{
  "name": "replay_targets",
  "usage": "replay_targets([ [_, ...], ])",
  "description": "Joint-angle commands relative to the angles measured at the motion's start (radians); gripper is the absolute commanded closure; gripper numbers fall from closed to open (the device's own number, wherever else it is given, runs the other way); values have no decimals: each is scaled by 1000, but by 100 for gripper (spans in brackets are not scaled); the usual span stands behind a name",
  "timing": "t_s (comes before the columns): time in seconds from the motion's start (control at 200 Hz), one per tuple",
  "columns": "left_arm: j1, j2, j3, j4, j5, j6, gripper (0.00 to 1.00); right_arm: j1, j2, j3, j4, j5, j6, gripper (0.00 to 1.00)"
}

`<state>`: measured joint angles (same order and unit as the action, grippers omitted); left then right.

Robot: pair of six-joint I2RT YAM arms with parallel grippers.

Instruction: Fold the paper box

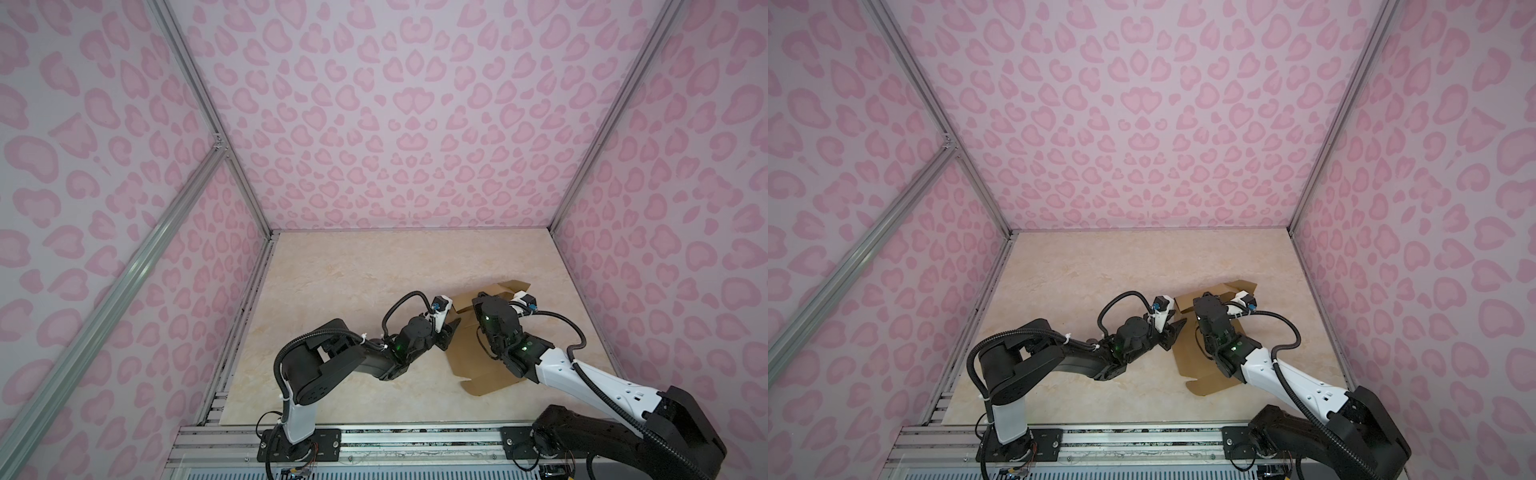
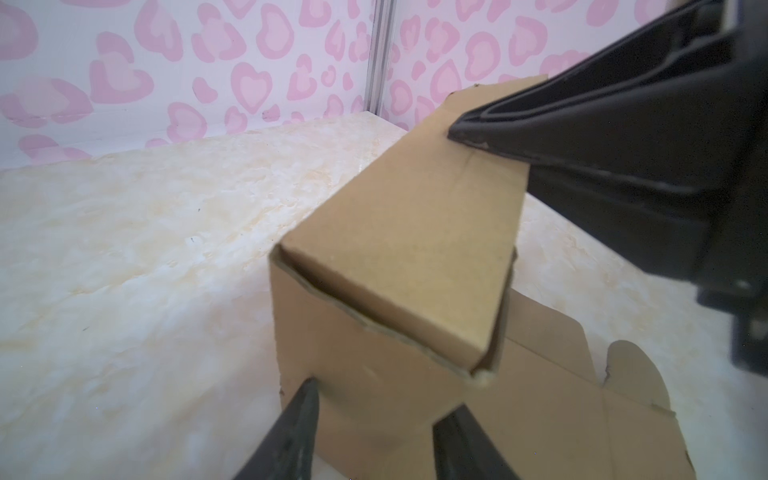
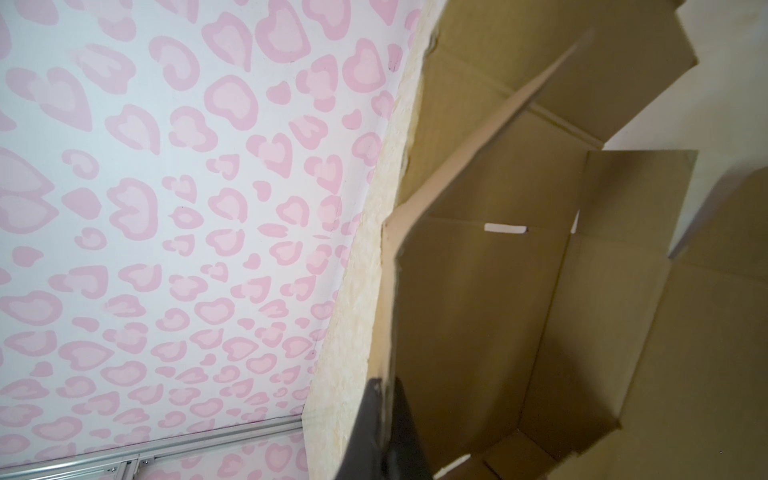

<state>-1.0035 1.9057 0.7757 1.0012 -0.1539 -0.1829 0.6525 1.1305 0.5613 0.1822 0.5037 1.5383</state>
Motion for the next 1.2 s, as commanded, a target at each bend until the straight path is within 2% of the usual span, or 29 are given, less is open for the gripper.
replay_targets([
  [0.0,-4,10,-11,85,-85,38,55,5,-4,0,-47,-7,10,100],
  [0.625,-35,7,-24,111,-210,37,63,21,-6,0,-51,4,15,100],
  [0.645,-34,7,-24,109,-216,37,67,21,-6,1,-52,4,14,100],
  [0.825,-35,6,-23,109,-234,39,73,26,-2,4,-52,4,17,100],
  [1.195,-36,4,-16,105,-274,59,77,30,10,12,-50,-5,15,100],
])
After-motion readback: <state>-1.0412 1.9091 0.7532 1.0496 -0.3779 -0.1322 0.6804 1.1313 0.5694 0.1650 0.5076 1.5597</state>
